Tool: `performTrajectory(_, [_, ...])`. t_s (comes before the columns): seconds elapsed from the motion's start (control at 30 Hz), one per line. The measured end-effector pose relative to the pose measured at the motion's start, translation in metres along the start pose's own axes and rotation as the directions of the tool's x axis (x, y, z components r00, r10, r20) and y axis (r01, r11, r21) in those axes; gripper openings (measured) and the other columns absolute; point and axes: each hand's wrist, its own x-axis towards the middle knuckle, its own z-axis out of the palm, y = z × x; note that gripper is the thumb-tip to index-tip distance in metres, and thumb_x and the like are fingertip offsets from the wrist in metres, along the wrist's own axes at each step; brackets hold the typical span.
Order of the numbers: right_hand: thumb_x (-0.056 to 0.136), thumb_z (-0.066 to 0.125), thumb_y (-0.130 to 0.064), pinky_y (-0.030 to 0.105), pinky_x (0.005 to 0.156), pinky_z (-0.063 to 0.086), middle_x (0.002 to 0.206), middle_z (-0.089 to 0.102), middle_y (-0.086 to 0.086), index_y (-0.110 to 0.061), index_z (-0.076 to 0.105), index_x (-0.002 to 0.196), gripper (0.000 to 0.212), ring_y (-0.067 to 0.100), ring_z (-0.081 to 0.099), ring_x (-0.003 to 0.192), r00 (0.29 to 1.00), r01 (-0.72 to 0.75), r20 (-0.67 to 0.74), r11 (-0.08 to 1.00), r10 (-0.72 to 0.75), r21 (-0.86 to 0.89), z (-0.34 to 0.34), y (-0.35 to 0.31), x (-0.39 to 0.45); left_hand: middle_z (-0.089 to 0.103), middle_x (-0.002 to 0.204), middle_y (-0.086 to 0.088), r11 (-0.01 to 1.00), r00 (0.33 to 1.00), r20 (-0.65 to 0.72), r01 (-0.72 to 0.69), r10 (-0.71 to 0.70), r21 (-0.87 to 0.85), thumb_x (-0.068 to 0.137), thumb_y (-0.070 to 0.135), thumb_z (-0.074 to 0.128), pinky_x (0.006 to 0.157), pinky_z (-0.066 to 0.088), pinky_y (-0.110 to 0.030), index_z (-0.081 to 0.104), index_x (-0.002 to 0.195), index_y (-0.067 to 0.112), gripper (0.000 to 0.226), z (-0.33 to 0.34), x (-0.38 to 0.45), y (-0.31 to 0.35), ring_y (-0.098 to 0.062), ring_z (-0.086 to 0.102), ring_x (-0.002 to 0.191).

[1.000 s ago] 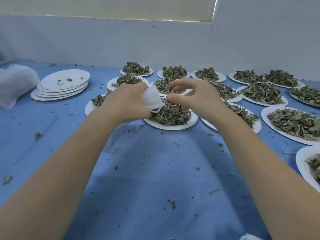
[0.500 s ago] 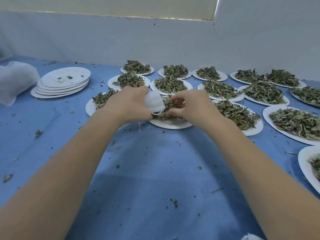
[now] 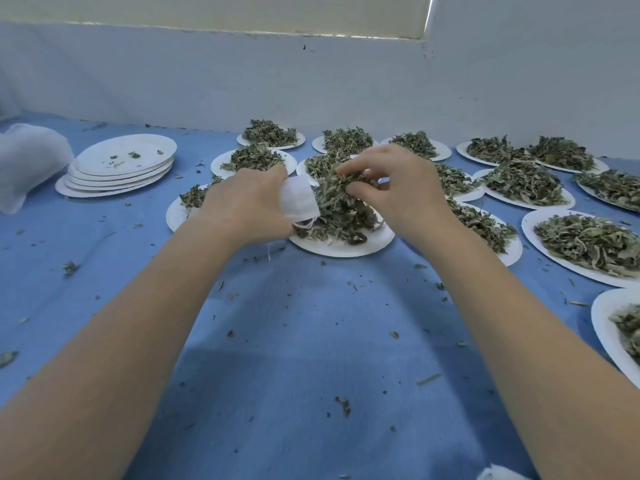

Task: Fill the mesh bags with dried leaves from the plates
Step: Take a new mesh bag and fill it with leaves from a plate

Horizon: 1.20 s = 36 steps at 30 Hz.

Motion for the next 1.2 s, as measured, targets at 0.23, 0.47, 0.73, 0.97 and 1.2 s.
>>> performTrajectory(0.23, [0.078,0.073,-0.007,0.026,0.084,0.048,0.099,0.060,-0.008,-0.025,0.073,0.095,0.025,0.012,0.060,0.090,0.997,0.031,0.068,0.988,-0.042,0.150,0.003,-0.006,-0.002,0.048,0.077,0.002,0.997,0.997,-0.052,-0.052,0.049,-0.057,0.068,0.021,0.067,0.052,0.030,-0.027,0.042,0.092,0.016,0.035,0.002,-0.002,0.008,-0.024,0.048,0.075])
performTrajectory(0.47, [0.074,0.075,-0.008,0.015,0.076,0.051,0.081,0.071,-0.010,-0.023,0.063,0.102,0.034,0.004,0.064,0.074,0.999,-0.046,0.023,0.945,0.040,0.324,0.009,-0.011,-0.004,0.055,0.101,-0.006,0.987,0.975,-0.165,-0.154,0.146,-0.036,0.073,0.024,0.064,0.064,0.040,-0.033,0.045,0.117,0.015,0.049,0.012,-0.005,0.023,-0.028,0.052,0.087])
performTrajectory(0.73, [0.079,0.068,0.005,0.028,0.078,0.057,0.112,0.062,0.004,-0.014,0.049,0.123,0.052,0.013,0.068,0.092,0.973,-0.199,0.215,0.797,0.089,0.570,-0.002,-0.014,-0.005,0.053,0.094,-0.007,0.978,0.962,-0.251,-0.143,0.102,-0.150,0.075,0.025,0.066,0.060,0.035,-0.032,0.048,0.109,0.011,0.041,0.014,-0.006,0.026,-0.025,0.046,0.078])
performTrajectory(0.97, [0.075,0.074,-0.006,0.005,0.064,0.041,0.104,0.057,0.001,-0.016,0.058,0.108,0.038,0.007,0.063,0.076,0.996,-0.049,-0.062,0.975,0.064,0.216,0.009,-0.013,-0.001,0.054,0.095,-0.009,0.971,0.952,-0.287,-0.162,0.107,-0.175,0.077,0.022,0.063,0.061,0.036,-0.033,0.049,0.108,0.008,0.037,0.016,-0.008,0.031,-0.028,0.048,0.079])
performTrajectory(1.2, [0.085,0.066,-0.024,0.026,0.082,0.049,0.107,0.062,0.001,-0.026,0.060,0.117,0.033,0.013,0.056,0.085,0.989,-0.130,0.079,0.985,0.122,0.112,0.013,-0.004,-0.002,0.054,0.095,-0.009,0.954,0.949,-0.300,-0.178,0.102,-0.240,0.075,0.019,0.063,0.065,0.043,-0.040,0.049,0.110,0.008,0.039,0.018,-0.008,0.033,-0.029,0.049,0.081])
